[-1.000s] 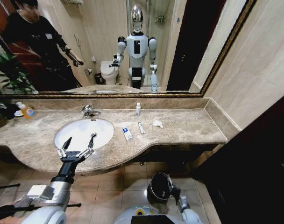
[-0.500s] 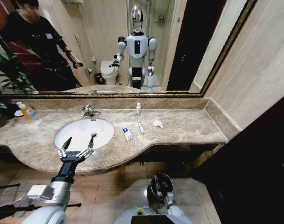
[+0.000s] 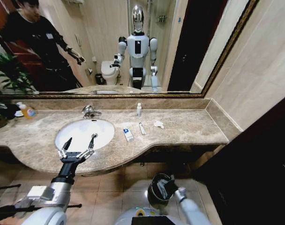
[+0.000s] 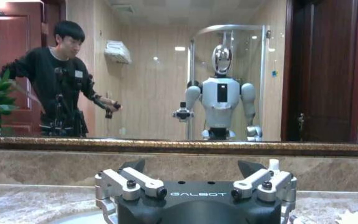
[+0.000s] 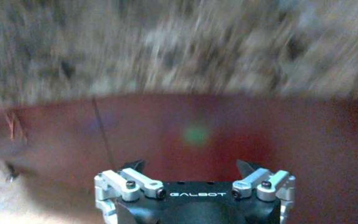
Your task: Pick up the trash from the sink and place it in the trash bin.
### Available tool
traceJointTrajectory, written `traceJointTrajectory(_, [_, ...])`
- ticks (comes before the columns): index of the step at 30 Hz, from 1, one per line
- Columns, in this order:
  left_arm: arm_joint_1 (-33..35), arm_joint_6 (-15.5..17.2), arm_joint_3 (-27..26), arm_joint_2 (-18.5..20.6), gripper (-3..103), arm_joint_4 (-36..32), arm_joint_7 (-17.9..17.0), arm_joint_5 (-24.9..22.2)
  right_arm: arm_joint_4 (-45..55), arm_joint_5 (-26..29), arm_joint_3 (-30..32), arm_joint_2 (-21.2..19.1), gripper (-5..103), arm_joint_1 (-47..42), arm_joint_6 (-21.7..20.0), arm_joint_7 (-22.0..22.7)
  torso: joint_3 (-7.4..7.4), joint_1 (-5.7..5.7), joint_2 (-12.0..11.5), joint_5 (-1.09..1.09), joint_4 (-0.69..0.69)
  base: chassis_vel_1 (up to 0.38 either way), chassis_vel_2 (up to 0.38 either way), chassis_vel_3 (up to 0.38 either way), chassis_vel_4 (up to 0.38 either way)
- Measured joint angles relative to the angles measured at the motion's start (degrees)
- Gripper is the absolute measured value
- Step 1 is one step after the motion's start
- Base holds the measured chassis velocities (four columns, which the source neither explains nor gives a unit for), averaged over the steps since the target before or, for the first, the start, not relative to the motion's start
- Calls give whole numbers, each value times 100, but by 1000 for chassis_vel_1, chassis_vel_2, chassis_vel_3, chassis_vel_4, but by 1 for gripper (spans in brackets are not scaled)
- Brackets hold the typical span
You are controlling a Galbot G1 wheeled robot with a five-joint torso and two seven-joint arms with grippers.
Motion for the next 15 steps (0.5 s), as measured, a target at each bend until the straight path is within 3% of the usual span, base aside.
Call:
traceJointTrajectory(2, [0, 0, 0, 0, 100, 0, 1, 0, 879, 257, 215, -207, 100, -313, -244, -248, 0, 0, 0, 0, 2, 0, 0, 0, 0])
traceJointTrajectory(4, [1, 0, 0, 0, 100, 0, 0, 0, 2345, 518, 821, -420, 100, -925, -930, -930, 0, 0, 0, 1, 0, 0, 0, 0, 0])
traceJointTrajectory(5, [1, 0, 0, 0, 100, 0, 0, 0, 2345, 518, 821, -420, 100, -925, -930, -930, 0, 0, 0, 1, 0, 0, 0, 0, 0])
traceJointTrajectory(6, [0, 0, 0, 0, 100, 0, 0, 0, 2974, 612, 1065, -530, 100, -1155, -1173, -1203, -1, 0, 0, 1, 1, 0, 0, 0, 0])
traceJointTrajectory(7, [0, 0, 0, 0, 100, 0, 0, 0, 3621, 750, 1333, -665, 100, -1421, -1472, -1479, -1, -1, 0, -14, 1, 0, 0, 0, 0])
traceJointTrajectory(9, [1, 0, 0, 1, 100, 0, 1, 0, 4113, 891, 1500, -753, 100, -1593, -1715, -1690, -1, -1, 1, -9, -3, 0, 0, 0, 0])
traceJointTrajectory(10, [1, 0, 0, 0, 100, 0, 0, 0, 4666, 1055, 1654, -824, 100, -1700, -2044, -1859, -1, -2, 1, -4, -1, 0, 0, 0, 0])
traceJointTrajectory(12, [0, 0, 0, 0, 100, 0, 0, 0, 5285, 1194, 1630, -875, 100, -1605, -2772, -1837, -1, -2, 1, -5, -2, 0, 0, 0, 0])
traceJointTrajectory(13, [0, 0, 0, 0, 100, 0, 0, 0, 5285, 1194, 1630, -875, 100, -1605, -2772, -1837, -1, -2, 1, -5, -2, 0, 0, 0, 0])
traceJointTrajectory(15, [0, 0, -1, 0, 100, 0, -1, 0, 5521, 1160, 1117, -925, 100, -1062, -3544, -1139, -1, -1, 1, -4, 0, 0, 0, 0, 0])
